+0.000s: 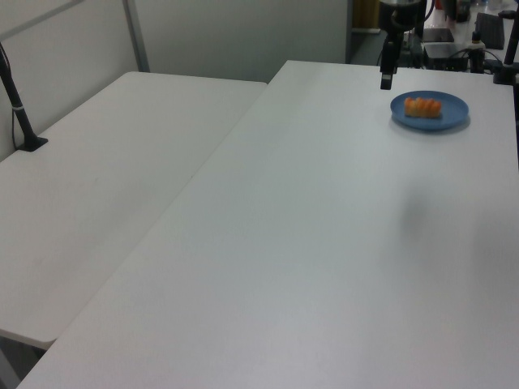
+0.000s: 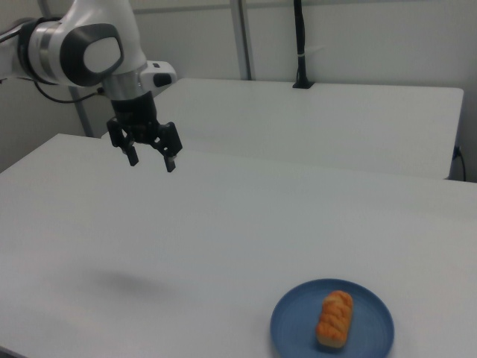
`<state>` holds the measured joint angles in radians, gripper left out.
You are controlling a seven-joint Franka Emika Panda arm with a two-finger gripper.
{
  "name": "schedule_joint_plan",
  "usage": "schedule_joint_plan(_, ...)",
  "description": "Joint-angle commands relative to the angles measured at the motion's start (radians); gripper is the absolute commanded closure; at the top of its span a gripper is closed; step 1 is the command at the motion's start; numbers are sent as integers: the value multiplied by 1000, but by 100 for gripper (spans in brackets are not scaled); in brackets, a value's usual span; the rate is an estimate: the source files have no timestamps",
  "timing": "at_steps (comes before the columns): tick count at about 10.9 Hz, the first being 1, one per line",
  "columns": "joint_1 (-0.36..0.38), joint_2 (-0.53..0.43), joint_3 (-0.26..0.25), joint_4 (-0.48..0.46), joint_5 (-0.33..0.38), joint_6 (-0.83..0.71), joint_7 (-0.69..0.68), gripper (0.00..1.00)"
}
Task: Put the bread on the table
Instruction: 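Move the gripper over the orange bread roll on the blue plate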
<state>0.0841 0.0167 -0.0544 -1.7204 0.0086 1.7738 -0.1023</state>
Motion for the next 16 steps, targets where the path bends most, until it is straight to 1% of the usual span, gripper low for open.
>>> schedule_joint_plan(1,-46,106,-11,114,-22,-34,-57,2)
schedule_joint_plan(2,-75,138,-12,160,-41,-34,-60,1)
schedule_joint_plan(3,-101,158,-19,186,-45,-34,-79,0)
schedule_joint_plan(5,-153,172,-42,194,-45,-28,-166,0)
schedule_joint_plan(7,-185,209,-94,222,-45,-21,-223,0)
schedule_joint_plan(9,-204,238,-163,220,-44,34,-292,0)
schedule_joint_plan(10,-214,256,-182,219,-44,59,-312,0)
schedule_joint_plan(13,-250,287,-235,205,-30,111,-449,0)
schedule_joint_plan(16,-286,296,-246,121,-27,211,-520,0)
